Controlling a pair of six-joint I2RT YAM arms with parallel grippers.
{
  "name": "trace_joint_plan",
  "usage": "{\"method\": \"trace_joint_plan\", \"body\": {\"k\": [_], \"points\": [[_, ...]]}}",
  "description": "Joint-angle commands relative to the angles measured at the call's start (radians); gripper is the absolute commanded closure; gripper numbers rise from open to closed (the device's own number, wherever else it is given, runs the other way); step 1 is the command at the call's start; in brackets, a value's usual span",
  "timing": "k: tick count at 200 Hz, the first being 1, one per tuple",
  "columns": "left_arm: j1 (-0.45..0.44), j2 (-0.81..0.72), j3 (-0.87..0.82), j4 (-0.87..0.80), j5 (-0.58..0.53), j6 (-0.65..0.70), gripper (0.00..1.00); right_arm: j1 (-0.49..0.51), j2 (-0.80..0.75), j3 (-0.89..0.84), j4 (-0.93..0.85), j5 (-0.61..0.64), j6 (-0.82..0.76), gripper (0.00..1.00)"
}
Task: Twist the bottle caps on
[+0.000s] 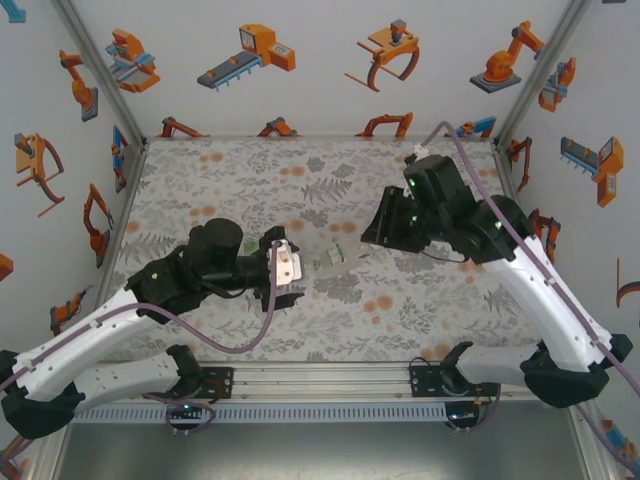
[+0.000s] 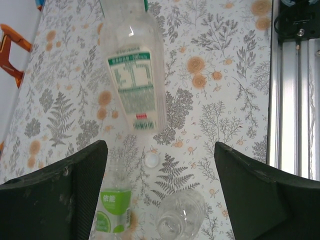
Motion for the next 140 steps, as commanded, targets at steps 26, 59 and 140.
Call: {"method": "trace_joint_plan", "body": {"k": [26,59,140], "points": [[-0.004,-0.02,-0.022,0.028,-0.164,-0.169,0.21,-0.186,0.196,0.157,-0.106,0.027,-0.312,0.79],[-0.002,-0.038,-0.038,0.014,-0.233,-0.255,0.21,-0.305,0.396,0.302,-0.106,0.006,-0.416,0.82],[0.002,-0.086,-0.049,-0.028,-0.323,-0.401,0.2,-0.459,0.875,0.853,-0.209,0.078,-0.594,0.83]]}}
